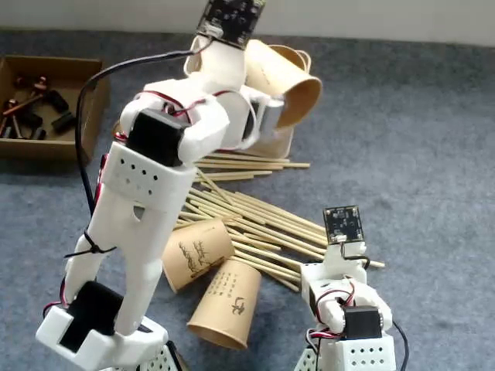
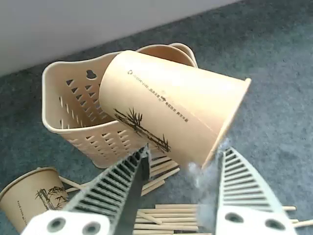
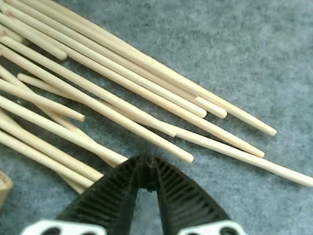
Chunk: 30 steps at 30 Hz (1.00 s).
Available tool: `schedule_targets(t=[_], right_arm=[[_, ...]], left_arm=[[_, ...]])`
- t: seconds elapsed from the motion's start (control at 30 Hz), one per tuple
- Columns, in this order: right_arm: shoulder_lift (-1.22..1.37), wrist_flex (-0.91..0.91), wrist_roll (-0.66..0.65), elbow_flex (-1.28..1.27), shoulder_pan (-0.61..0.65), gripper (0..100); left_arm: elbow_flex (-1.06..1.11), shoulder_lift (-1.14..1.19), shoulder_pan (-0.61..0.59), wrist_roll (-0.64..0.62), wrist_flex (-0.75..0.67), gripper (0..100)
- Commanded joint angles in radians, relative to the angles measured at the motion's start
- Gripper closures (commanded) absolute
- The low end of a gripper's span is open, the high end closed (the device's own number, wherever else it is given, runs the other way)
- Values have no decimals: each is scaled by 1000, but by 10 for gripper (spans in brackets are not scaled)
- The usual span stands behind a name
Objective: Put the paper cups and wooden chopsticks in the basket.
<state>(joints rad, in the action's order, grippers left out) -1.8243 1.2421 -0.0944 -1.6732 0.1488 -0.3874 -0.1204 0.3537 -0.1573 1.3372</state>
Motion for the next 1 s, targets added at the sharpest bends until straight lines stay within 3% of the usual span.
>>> schedule_targets(t=[0.0, 0.3, 0.5, 0.67, 0.8, 0.97], right_arm=[[-7, 4, -9, -116, 8, 993], [-7, 4, -9, -116, 8, 993], [-7, 4, -9, -116, 8, 993], [-7, 4, -9, -116, 8, 993], [-7, 4, -9, -116, 8, 993], [-7, 4, -9, -116, 8, 993]], left_arm=[[-41, 19, -47, 8, -54, 776], [-39, 110, -102, 8, -75, 787], [-41, 70, -96, 6, -83, 937], [-39, 67, -87, 6, -143, 995], [-39, 70, -85, -46, -167, 944], [-36, 71, -99, -166, -216, 755]])
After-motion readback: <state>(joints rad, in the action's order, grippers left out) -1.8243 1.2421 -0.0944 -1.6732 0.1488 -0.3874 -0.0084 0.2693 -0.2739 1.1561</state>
